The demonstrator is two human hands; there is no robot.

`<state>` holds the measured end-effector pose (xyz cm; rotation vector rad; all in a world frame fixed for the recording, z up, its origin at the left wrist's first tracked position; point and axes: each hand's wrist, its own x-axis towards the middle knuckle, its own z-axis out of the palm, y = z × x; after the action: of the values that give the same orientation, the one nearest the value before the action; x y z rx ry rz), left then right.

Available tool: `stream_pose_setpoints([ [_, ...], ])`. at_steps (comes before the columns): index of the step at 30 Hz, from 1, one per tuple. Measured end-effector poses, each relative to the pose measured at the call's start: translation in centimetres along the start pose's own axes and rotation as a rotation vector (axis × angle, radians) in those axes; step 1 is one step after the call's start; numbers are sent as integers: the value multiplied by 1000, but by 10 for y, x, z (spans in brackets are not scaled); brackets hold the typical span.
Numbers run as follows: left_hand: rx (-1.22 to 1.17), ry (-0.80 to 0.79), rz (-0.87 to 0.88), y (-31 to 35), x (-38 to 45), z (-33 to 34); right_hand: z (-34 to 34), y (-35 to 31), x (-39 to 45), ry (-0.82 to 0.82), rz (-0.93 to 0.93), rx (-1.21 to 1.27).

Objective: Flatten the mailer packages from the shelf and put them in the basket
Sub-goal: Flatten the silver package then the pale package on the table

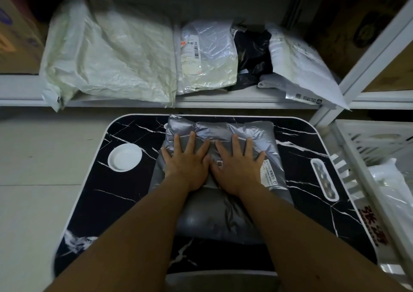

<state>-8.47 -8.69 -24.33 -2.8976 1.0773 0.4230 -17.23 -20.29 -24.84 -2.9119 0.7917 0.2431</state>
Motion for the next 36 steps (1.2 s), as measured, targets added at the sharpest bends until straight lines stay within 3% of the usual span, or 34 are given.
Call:
stream_pose_setpoints([
  [12,-79,50,-35,-14,-12,1,-7,3,1,-54,-15,95],
  [15,-167,38,-148,-29,-24,-5,-23,14,-6,-8,-24,94],
  [18,-233,103,-309,-41,-42,-13,-34,29,-26,92,90,88],
  [23,-403,114,-435,-42,-65,-26,-39,44,-58,110,351,202],
  [27,-359,24,-385,-32,-88,-29,-40,45,-82,61,459,298],
  [31,-142,-161,-200,-21,-115,-20,-28,34,-105,-93,352,283],
  [34,-69,-321,-231,-17,-130,-10,-18,25,-117,-213,272,211],
  [36,-17,-338,-249,-19,-133,-10,-21,21,-117,-219,278,191],
])
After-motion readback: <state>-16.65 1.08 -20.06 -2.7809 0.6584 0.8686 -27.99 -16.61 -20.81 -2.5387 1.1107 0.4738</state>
